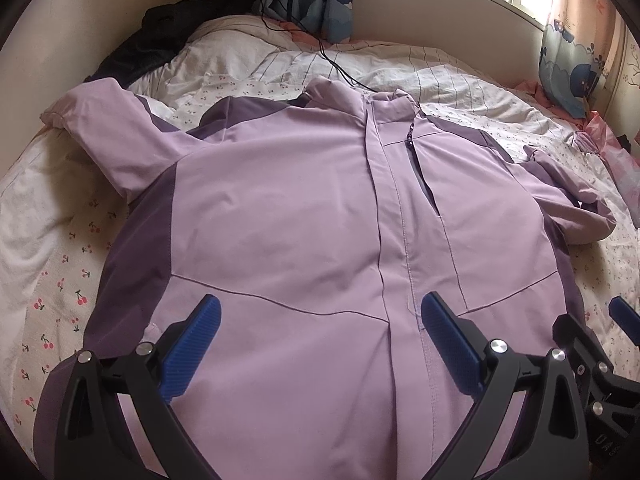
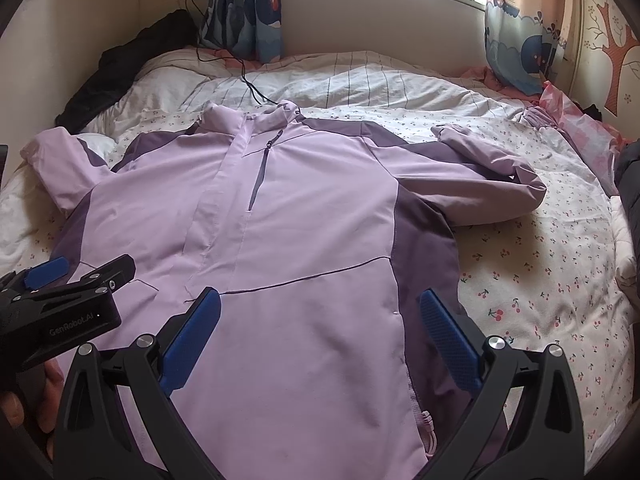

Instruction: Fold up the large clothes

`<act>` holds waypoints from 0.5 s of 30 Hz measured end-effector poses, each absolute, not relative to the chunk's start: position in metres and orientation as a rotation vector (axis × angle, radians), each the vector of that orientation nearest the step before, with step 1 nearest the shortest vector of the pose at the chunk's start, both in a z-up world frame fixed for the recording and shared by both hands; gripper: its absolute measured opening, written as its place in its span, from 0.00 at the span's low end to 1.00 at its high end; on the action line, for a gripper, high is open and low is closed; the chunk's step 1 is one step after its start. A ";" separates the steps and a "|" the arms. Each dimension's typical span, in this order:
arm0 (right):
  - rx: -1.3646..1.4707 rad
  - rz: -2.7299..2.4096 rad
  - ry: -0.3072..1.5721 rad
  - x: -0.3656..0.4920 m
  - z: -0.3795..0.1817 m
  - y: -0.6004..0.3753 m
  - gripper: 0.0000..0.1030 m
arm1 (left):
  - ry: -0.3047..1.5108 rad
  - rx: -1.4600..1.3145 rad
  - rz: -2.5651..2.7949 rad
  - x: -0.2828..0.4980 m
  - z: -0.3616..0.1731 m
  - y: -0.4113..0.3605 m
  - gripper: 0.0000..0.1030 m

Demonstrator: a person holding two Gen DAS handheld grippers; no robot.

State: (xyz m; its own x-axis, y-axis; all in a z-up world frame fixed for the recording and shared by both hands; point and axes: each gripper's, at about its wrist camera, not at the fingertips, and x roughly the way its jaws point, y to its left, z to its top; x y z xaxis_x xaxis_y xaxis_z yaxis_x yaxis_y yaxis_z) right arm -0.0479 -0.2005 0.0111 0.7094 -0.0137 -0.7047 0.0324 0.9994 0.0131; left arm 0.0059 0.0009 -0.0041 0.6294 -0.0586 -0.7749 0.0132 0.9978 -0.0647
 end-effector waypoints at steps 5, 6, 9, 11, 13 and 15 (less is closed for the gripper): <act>0.037 -0.026 0.796 -0.046 0.007 -0.203 0.93 | 0.913 -0.057 -0.054 0.009 -0.006 -0.003 0.93; 0.038 -0.027 0.796 -0.046 0.007 -0.204 0.93 | 0.916 -0.059 -0.055 0.009 -0.006 -0.003 0.93; 0.039 -0.029 0.797 -0.047 0.006 -0.204 0.93 | 0.923 -0.063 -0.058 0.011 -0.006 -0.004 0.93; 0.039 -0.028 0.800 -0.046 0.005 -0.205 0.93 | 0.930 -0.061 -0.055 0.011 -0.005 -0.005 0.93; 0.039 -0.027 0.800 -0.046 0.005 -0.204 0.93 | 0.944 -0.060 -0.054 0.012 -0.006 -0.004 0.93; 0.039 -0.028 0.800 -0.046 0.005 -0.204 0.93 | 0.924 -0.065 -0.056 0.011 -0.005 -0.004 0.93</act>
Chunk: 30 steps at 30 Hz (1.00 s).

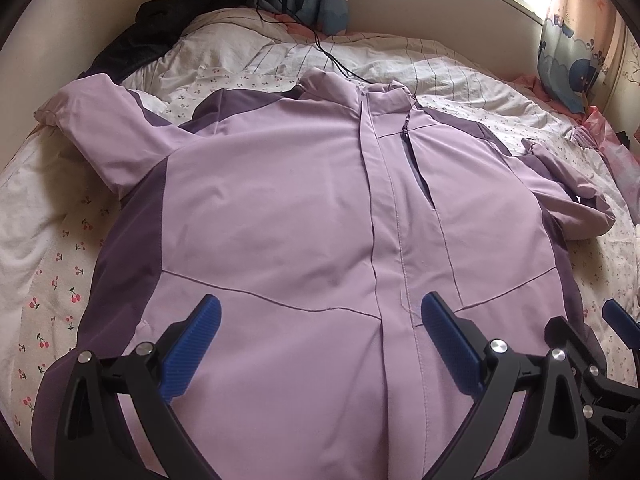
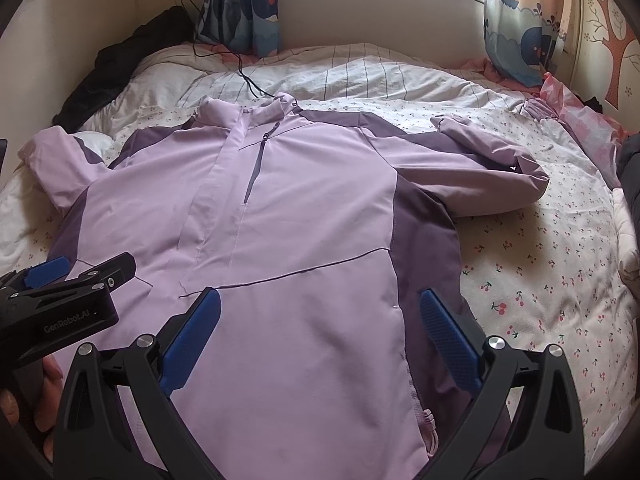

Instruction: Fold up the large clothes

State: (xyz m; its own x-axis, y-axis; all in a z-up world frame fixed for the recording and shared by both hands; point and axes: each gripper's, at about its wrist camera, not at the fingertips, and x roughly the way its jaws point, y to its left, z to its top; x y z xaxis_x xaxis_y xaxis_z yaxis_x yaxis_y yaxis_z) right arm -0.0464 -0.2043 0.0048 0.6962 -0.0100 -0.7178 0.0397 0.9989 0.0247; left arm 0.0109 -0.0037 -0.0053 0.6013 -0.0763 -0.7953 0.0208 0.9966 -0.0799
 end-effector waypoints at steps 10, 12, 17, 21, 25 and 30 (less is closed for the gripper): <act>0.040 -0.027 0.801 -0.046 0.004 -0.204 0.93 | 0.888 -0.071 -0.060 0.010 -0.008 -0.005 0.93; 0.041 -0.027 0.801 -0.046 0.004 -0.203 0.93 | 0.895 -0.063 -0.055 0.010 -0.009 -0.005 0.93; 0.040 -0.028 0.802 -0.047 0.003 -0.203 0.93 | 0.906 -0.058 -0.052 0.011 -0.012 -0.005 0.93; 0.035 -0.026 0.804 -0.047 0.002 -0.200 0.93 | 0.900 -0.060 -0.052 0.011 -0.012 -0.006 0.93; 0.038 -0.021 0.801 -0.048 0.002 -0.201 0.93 | 0.901 -0.056 -0.050 0.012 -0.013 -0.005 0.93; 0.026 -0.002 0.797 -0.047 0.010 -0.206 0.93 | 0.896 -0.071 -0.057 0.013 -0.013 -0.005 0.93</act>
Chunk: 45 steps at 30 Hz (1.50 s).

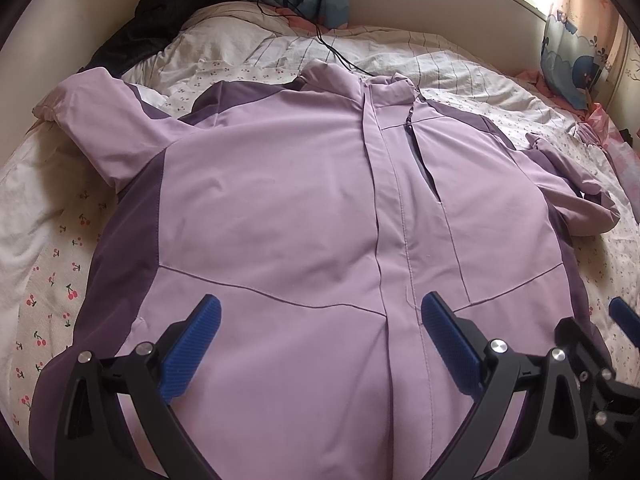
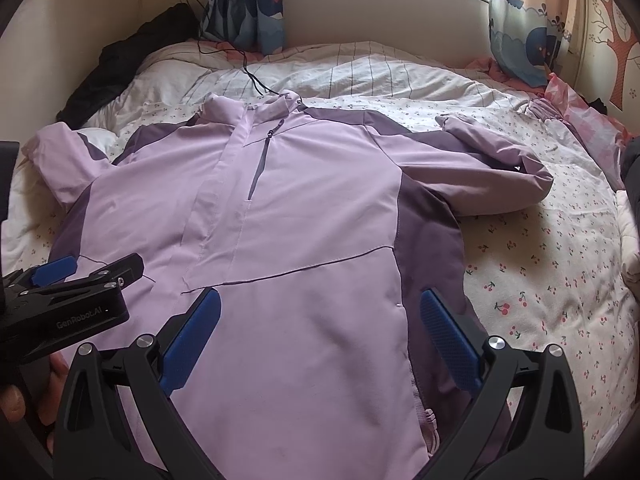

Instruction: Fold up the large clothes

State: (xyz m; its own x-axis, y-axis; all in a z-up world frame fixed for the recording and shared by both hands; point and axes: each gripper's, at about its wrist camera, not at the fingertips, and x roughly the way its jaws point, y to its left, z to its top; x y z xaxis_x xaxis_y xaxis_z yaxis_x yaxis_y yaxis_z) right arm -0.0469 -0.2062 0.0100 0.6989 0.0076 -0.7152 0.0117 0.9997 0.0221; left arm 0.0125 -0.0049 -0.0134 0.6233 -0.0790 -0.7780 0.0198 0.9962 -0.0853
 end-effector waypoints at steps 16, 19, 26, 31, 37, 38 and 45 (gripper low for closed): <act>-0.410 -0.280 0.922 0.151 0.016 -0.350 0.93 | 0.909 -0.072 -0.067 0.017 -0.019 -0.007 0.93; -0.382 -0.271 1.009 0.190 -0.009 -0.369 0.93 | 0.920 -0.061 -0.064 0.019 -0.023 -0.008 0.93; -0.293 -0.279 1.148 0.233 -0.051 -0.438 0.65 | 0.944 -0.061 -0.072 0.021 -0.027 -0.008 0.93; 0.384 -0.312 0.914 0.177 -0.015 -0.562 0.32 | 0.979 -0.062 -0.078 0.022 -0.030 -0.010 0.93; 0.806 -0.329 0.726 0.080 -0.031 -0.642 0.56 | 1.002 -0.054 -0.078 0.021 -0.032 -0.012 0.93; 0.816 -0.302 0.728 0.077 -0.032 -0.642 0.61 | 1.004 -0.054 -0.077 0.021 -0.032 -0.012 0.93; 0.879 -0.218 0.688 0.091 -0.025 -0.662 0.82 | 1.017 -0.038 -0.060 0.023 -0.037 -0.013 0.93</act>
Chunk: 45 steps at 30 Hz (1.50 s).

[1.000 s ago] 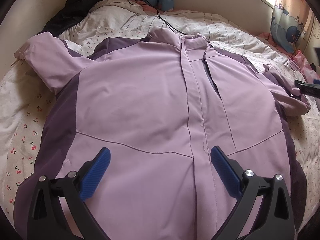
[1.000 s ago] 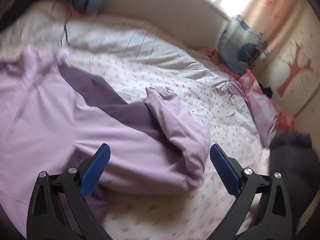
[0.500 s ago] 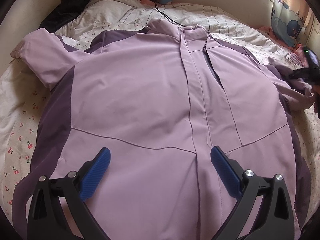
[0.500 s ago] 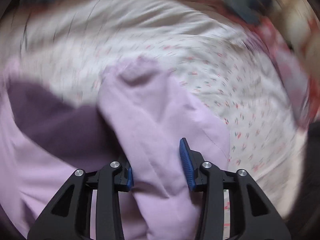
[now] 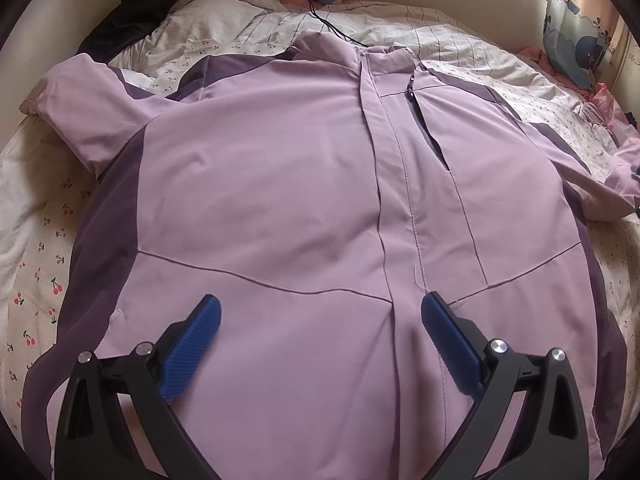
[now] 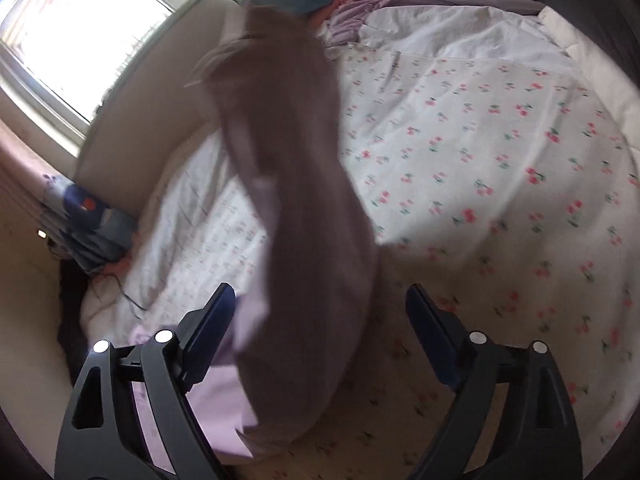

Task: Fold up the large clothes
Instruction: 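Lift the grasped sleeve up off the bed with the right tool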

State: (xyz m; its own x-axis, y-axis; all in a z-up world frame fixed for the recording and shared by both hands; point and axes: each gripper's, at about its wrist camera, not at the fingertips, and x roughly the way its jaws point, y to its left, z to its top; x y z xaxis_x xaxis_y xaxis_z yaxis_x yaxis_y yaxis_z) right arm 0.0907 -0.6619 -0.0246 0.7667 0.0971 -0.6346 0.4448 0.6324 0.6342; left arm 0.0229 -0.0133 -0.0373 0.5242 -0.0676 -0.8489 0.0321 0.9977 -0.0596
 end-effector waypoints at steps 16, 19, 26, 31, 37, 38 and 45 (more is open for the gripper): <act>0.707 -0.034 0.328 0.169 0.115 -0.673 0.07 | 0.900 -0.161 -0.055 0.019 -0.014 -0.001 0.93; 0.689 -0.095 0.306 0.174 0.109 -0.681 0.07 | 0.863 -0.193 -0.051 0.017 -0.010 0.003 0.93; 1.037 -0.306 0.704 0.186 -0.077 -0.734 0.29 | 0.947 -0.145 -0.078 0.023 -0.028 -0.006 0.93; 1.148 -0.263 0.635 0.164 -0.105 -0.746 0.44 | 0.954 -0.111 -0.078 0.021 -0.031 -0.012 0.93; 1.053 -0.061 0.720 0.066 -0.087 -0.661 0.60 | 0.959 -0.072 -0.082 0.020 -0.030 -0.015 0.93; 1.021 0.020 0.785 0.052 -0.085 -0.635 0.64 | 0.960 -0.067 -0.082 0.019 -0.026 -0.014 0.93; 0.853 0.564 1.257 -0.043 -0.088 -0.481 0.66 | 0.804 0.034 -0.010 -0.056 0.061 0.068 0.93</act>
